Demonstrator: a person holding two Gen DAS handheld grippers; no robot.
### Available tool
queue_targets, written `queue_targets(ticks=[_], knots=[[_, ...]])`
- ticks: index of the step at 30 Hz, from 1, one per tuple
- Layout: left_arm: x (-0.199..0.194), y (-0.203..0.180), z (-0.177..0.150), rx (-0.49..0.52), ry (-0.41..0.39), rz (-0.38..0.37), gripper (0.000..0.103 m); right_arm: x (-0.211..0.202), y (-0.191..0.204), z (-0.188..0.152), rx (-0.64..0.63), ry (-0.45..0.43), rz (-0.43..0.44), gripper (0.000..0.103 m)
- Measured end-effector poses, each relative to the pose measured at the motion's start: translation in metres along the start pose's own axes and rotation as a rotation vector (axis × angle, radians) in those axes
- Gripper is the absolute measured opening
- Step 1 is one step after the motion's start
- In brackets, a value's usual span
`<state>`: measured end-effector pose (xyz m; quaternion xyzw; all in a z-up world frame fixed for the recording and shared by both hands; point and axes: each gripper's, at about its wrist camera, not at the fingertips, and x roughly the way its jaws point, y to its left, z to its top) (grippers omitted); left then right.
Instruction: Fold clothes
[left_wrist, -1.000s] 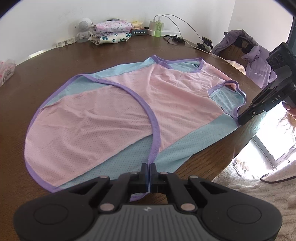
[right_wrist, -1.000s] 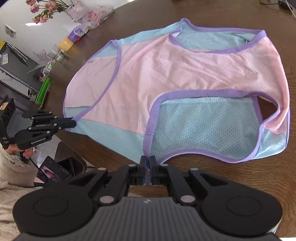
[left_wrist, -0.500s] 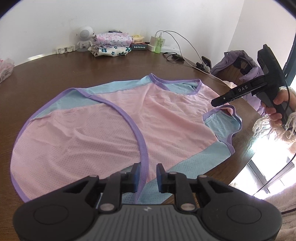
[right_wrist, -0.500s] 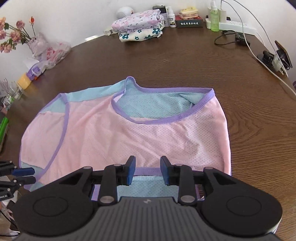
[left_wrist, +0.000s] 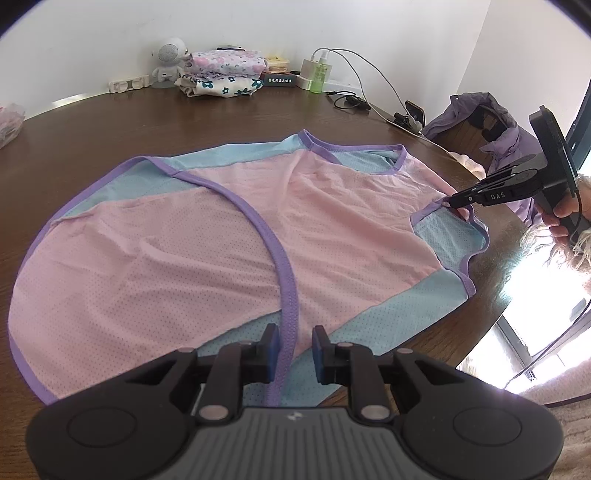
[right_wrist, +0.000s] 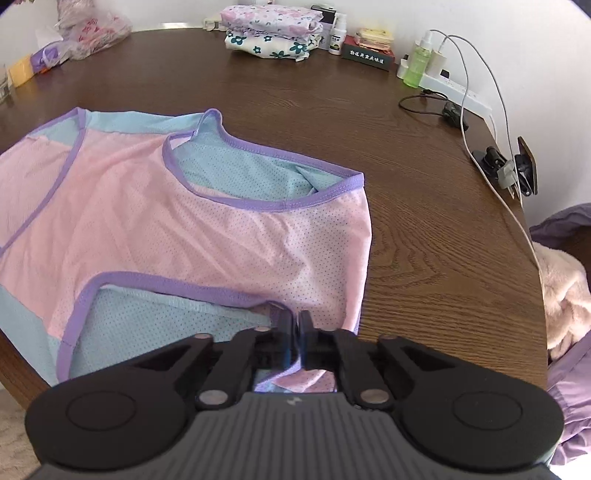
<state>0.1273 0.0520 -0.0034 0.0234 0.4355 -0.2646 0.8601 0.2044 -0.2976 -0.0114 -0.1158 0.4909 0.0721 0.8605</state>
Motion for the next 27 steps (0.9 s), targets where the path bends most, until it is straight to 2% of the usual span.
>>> queue_targets(ticks=[5, 8, 9, 11, 13, 17, 19, 22, 27], knots=[[0.0, -0.001, 0.0, 0.0, 0.0, 0.005, 0.018, -0.003, -0.014, 0.0, 0.031, -0.004, -0.038, 0.001], [0.0, -0.001, -0.001, -0.003, -0.001, 0.007, 0.018, -0.004, -0.018, 0.001, 0.06, 0.003, -0.019, 0.003], [0.0, -0.001, -0.001, -0.005, -0.001, 0.007, 0.018, -0.006, -0.019, 0.001, 0.08, 0.004, 0.01, 0.006], [0.0, -0.001, 0.0, -0.01, 0.001, 0.007, 0.018, -0.014, -0.018, 0.003, 0.122, -0.028, 0.076, 0.022], [0.0, -0.001, 0.0, -0.018, 0.003, 0.006, 0.018, -0.021, -0.013, 0.006, 0.142, -0.071, 0.13, 0.026], [-0.003, -0.003, 0.002, -0.01, -0.014, 0.01, 0.019, -0.021, 0.01, 0.017, 0.128, -0.13, 0.187, 0.026], [-0.004, -0.004, 0.004, -0.004, -0.022, 0.005, 0.019, -0.011, 0.023, 0.026, 0.11, -0.138, 0.187, 0.026], [-0.006, -0.002, 0.004, -0.004, -0.029, 0.005, 0.019, 0.005, 0.031, 0.045, 0.11, -0.134, 0.188, 0.026], [-0.007, 0.008, 0.003, -0.028, -0.03, 0.036, 0.019, 0.034, 0.026, 0.087, 0.148, -0.084, 0.252, 0.026]])
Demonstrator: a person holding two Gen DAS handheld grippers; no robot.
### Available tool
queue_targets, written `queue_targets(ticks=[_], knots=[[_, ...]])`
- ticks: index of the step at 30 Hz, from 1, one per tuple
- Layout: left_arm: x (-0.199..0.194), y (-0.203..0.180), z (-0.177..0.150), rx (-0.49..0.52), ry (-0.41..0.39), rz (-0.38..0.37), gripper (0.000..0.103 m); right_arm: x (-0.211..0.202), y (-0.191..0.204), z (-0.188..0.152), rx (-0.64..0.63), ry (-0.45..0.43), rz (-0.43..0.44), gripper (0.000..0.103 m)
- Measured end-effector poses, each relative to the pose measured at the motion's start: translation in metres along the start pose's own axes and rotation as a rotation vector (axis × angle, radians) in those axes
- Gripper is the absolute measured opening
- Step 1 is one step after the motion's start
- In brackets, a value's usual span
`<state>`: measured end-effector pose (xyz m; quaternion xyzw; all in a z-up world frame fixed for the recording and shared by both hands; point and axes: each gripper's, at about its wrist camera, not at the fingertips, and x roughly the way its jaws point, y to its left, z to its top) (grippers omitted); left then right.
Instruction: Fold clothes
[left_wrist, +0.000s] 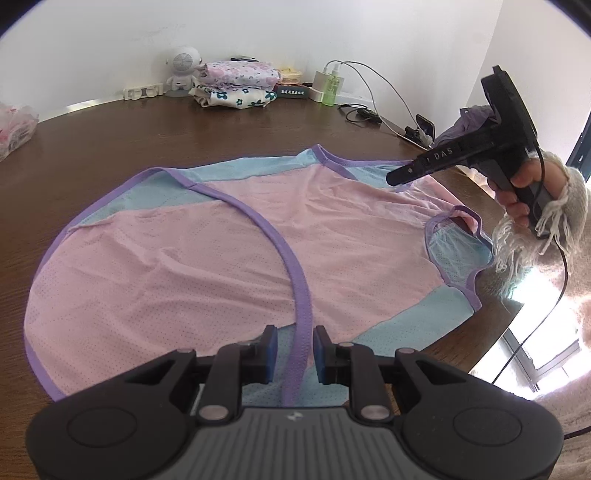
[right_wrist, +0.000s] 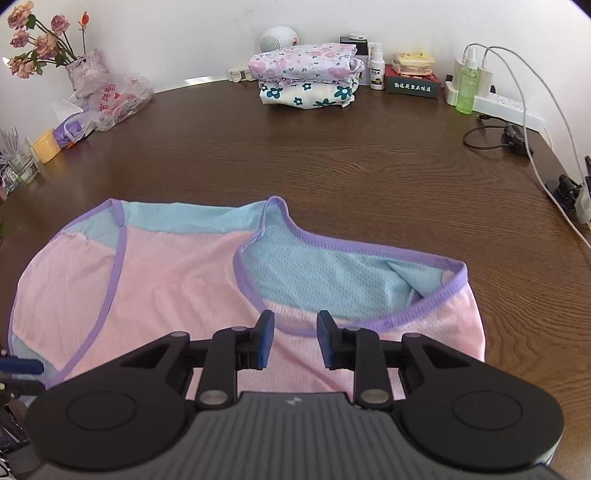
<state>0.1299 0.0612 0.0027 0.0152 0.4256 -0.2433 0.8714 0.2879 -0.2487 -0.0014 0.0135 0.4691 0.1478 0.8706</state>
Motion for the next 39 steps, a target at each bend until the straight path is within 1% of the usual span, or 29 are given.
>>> queue_targets(ticks=[3, 7, 8, 9, 10, 11, 16, 17, 19, 20, 21, 23, 25, 27, 28, 29, 30, 35, 37, 39], knots=[[0.001, 0.005, -0.001, -0.007, 0.006, 0.001, 0.019, 0.021, 0.0, 0.019, 0.016, 0.058, 0.063, 0.026], [0.005, 0.008, -0.002, -0.014, 0.012, -0.007, 0.019, 0.041, 0.007, 0.029, -0.005, 0.103, 0.099, 0.026], [0.006, 0.009, -0.002, -0.015, 0.012, -0.01, 0.019, 0.044, 0.008, 0.03, -0.007, 0.11, 0.104, 0.023], [0.006, 0.009, -0.002, -0.015, 0.012, -0.012, 0.019, 0.046, 0.009, 0.031, -0.011, 0.115, 0.104, 0.021], [0.006, 0.01, -0.002, -0.017, 0.012, -0.014, 0.019, 0.046, 0.009, 0.031, -0.016, 0.12, 0.1, 0.009], [0.006, 0.01, -0.002, -0.016, 0.012, -0.015, 0.019, 0.046, 0.01, 0.031, -0.022, 0.125, 0.097, 0.0], [0.006, 0.009, -0.004, -0.007, 0.01, -0.012, 0.019, 0.043, 0.007, 0.03, -0.047, 0.108, 0.03, 0.0], [0.006, 0.009, -0.004, -0.006, 0.009, -0.011, 0.019, 0.042, 0.004, 0.031, -0.035, 0.101, 0.034, 0.0], [0.006, 0.008, -0.004, -0.006, 0.007, -0.008, 0.019, 0.04, -0.001, 0.033, 0.006, 0.085, 0.059, 0.001], [0.006, 0.007, -0.005, -0.005, 0.006, -0.007, 0.019, 0.04, -0.003, 0.035, 0.03, 0.077, 0.086, 0.002], [0.006, 0.007, -0.006, -0.004, 0.006, -0.005, 0.019, 0.039, -0.004, 0.036, 0.049, 0.068, 0.114, 0.005], [0.005, 0.007, -0.006, -0.006, 0.005, -0.006, 0.019, 0.039, -0.003, 0.04, 0.079, 0.05, 0.161, 0.016], [0.005, 0.008, -0.006, -0.011, 0.005, -0.007, 0.019, 0.041, 0.002, 0.042, 0.07, 0.055, 0.171, 0.02], [0.005, 0.008, -0.006, -0.021, 0.007, -0.012, 0.02, 0.047, 0.01, 0.042, 0.04, 0.077, 0.15, 0.02], [0.005, 0.009, -0.006, -0.023, 0.008, -0.016, 0.022, 0.05, 0.013, 0.042, 0.023, 0.091, 0.131, 0.018], [0.005, 0.008, -0.006, -0.021, 0.009, -0.016, 0.023, 0.053, 0.016, 0.041, 0.006, 0.101, 0.115, 0.005], [0.005, 0.008, -0.005, -0.016, 0.011, -0.015, 0.023, 0.053, 0.017, 0.04, -0.004, 0.105, 0.099, 0.001], [0.006, 0.005, -0.005, 0.001, 0.017, -0.009, 0.023, 0.049, 0.015, 0.041, -0.017, 0.084, 0.029, 0.001], [0.005, 0.005, -0.006, 0.003, 0.017, -0.007, 0.023, 0.048, 0.011, 0.041, 0.003, 0.088, 0.043, 0.002], [0.005, 0.005, -0.005, -0.006, 0.018, -0.006, 0.023, 0.042, 0.005, 0.041, 0.032, 0.085, 0.067, 0.009]])
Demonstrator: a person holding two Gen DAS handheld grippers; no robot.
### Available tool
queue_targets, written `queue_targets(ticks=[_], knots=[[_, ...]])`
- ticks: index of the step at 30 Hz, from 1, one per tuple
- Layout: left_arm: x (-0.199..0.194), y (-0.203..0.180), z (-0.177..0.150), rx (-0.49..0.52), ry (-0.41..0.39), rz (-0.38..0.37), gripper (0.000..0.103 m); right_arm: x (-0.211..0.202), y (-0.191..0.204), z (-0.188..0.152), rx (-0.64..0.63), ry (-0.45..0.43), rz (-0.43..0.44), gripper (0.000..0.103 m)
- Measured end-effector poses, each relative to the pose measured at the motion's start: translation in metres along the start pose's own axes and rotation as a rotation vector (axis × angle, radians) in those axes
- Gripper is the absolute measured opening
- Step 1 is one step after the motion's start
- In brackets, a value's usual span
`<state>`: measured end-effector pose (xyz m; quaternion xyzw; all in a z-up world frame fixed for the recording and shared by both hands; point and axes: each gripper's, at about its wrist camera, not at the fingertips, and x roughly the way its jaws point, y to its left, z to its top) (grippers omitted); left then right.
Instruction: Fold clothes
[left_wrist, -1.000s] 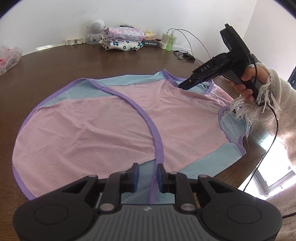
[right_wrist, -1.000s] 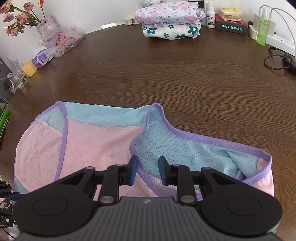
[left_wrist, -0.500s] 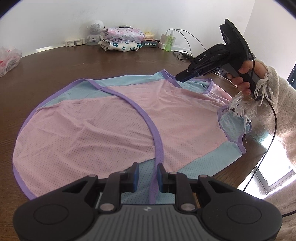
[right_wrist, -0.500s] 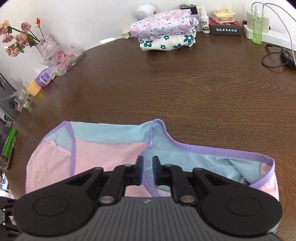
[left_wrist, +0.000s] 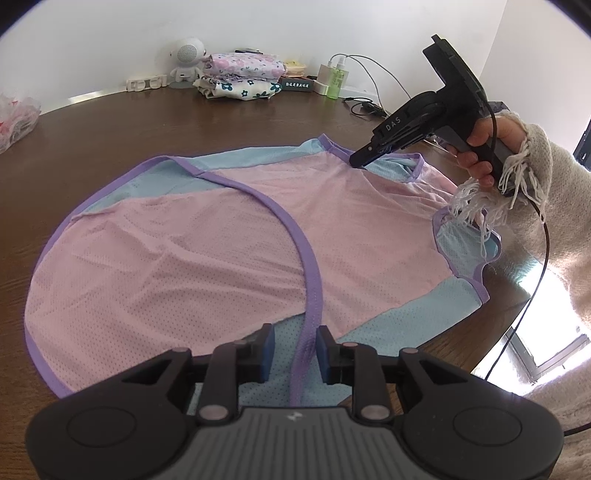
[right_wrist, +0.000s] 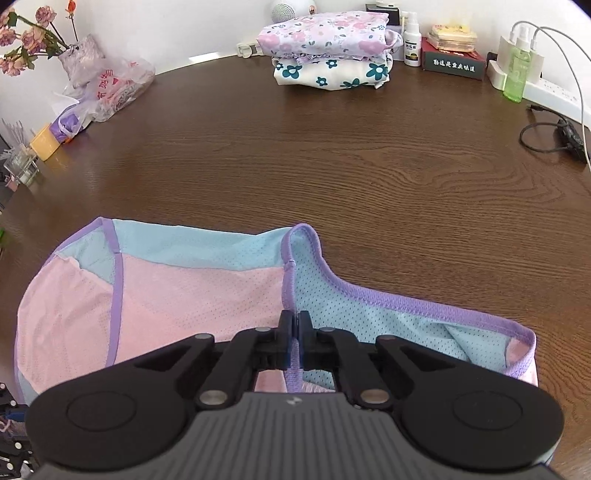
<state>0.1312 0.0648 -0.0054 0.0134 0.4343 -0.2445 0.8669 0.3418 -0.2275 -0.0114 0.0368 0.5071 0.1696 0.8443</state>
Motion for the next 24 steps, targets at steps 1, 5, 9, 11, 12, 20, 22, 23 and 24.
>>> queue_targets(ticks=[1, 5, 9, 11, 12, 20, 22, 23, 24], knots=[[0.0, 0.001, 0.001, -0.007, 0.001, -0.001, 0.023, -0.007, -0.004, -0.001, 0.018, -0.014, 0.017, 0.013], [-0.01, 0.002, 0.005, -0.009, -0.031, 0.042, 0.022, -0.037, -0.016, -0.011, 0.0, -0.053, -0.064, 0.017], [-0.011, 0.003, 0.012, 0.03, 0.014, 0.084, 0.021, -0.038, -0.031, -0.022, -0.047, 0.016, -0.153, 0.017], [-0.006, 0.004, 0.013, 0.052, 0.065, 0.107, 0.021, -0.034, -0.034, -0.027, -0.078, 0.052, -0.178, 0.025], [-0.004, 0.003, 0.013, 0.063, 0.083, 0.116, 0.021, -0.032, -0.034, -0.028, -0.093, 0.062, -0.189, 0.029], [0.0, -0.001, 0.013, 0.117, 0.121, 0.133, 0.024, -0.023, -0.025, -0.033, -0.127, 0.083, -0.228, 0.006], [0.0, 0.0, 0.012, 0.12, 0.118, 0.131, 0.024, -0.024, -0.028, -0.031, -0.108, 0.078, -0.238, 0.006], [-0.001, 0.002, 0.011, 0.118, 0.116, 0.129, 0.024, -0.025, -0.031, -0.031, -0.091, 0.072, -0.241, 0.006], [-0.002, 0.003, 0.01, 0.114, 0.114, 0.127, 0.024, -0.027, -0.034, -0.03, -0.07, 0.061, -0.235, 0.006]])
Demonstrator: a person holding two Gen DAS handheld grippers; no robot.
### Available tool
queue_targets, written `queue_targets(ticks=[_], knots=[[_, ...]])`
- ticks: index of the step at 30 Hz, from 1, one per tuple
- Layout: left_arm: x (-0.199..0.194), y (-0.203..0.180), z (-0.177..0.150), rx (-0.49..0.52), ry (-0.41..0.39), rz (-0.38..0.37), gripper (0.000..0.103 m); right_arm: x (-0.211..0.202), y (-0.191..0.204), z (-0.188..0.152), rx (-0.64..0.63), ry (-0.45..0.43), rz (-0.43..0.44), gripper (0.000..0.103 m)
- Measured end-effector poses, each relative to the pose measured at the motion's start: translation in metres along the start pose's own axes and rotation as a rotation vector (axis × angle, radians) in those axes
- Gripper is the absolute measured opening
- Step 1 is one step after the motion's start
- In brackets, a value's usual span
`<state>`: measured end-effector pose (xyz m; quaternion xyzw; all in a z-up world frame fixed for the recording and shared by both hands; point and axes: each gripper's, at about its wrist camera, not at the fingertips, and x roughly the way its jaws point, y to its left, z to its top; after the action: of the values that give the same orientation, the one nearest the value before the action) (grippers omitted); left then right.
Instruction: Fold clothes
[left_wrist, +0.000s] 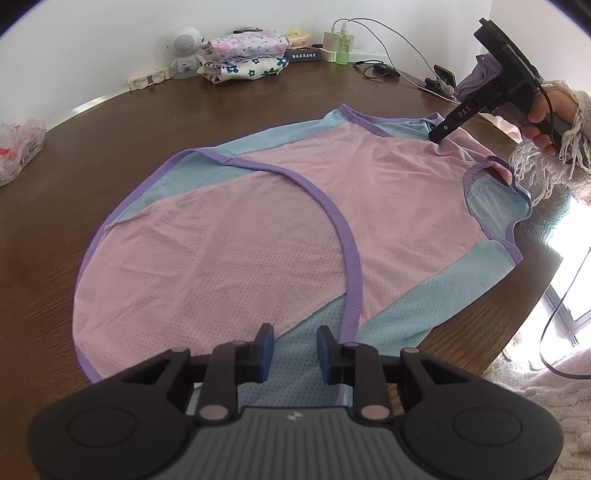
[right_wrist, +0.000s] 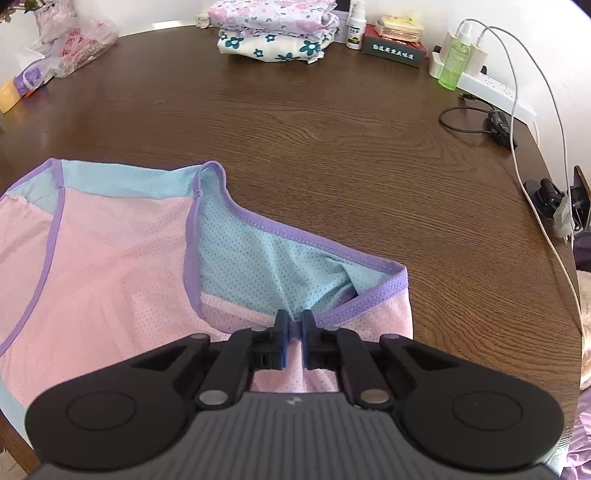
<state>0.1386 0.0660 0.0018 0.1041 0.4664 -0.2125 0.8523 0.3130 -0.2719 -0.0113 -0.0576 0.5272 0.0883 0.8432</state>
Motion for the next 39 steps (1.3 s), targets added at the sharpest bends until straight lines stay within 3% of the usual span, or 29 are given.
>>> queue_targets(ticks=[4, 15, 22, 26, 29, 33, 39], knots=[[-0.002, 0.0, -0.004, 0.001, -0.007, 0.003, 0.024, -0.001, -0.018, 0.002, 0.105, -0.008, 0.064, 0.007], [-0.003, -0.002, -0.003, 0.015, -0.01, 0.007, 0.025, -0.006, -0.031, 0.002, 0.141, -0.042, 0.051, 0.011], [-0.003, -0.003, -0.005, 0.023, -0.017, 0.014, 0.026, 0.003, -0.031, 0.002, 0.132, -0.034, 0.0, 0.005], [-0.003, -0.003, -0.006, 0.022, -0.02, 0.009, 0.029, -0.005, -0.036, 0.005, 0.182, -0.05, 0.06, 0.012], [-0.003, -0.006, -0.006, 0.032, -0.021, 0.008, 0.034, -0.016, -0.022, 0.008, 0.142, -0.091, 0.125, 0.017], [-0.003, -0.008, -0.007, 0.038, -0.023, 0.012, 0.034, -0.008, 0.006, 0.016, 0.05, -0.055, 0.183, 0.017], [-0.003, -0.007, -0.007, 0.033, -0.028, 0.009, 0.034, 0.013, 0.034, 0.019, -0.072, -0.006, 0.114, 0.017]])
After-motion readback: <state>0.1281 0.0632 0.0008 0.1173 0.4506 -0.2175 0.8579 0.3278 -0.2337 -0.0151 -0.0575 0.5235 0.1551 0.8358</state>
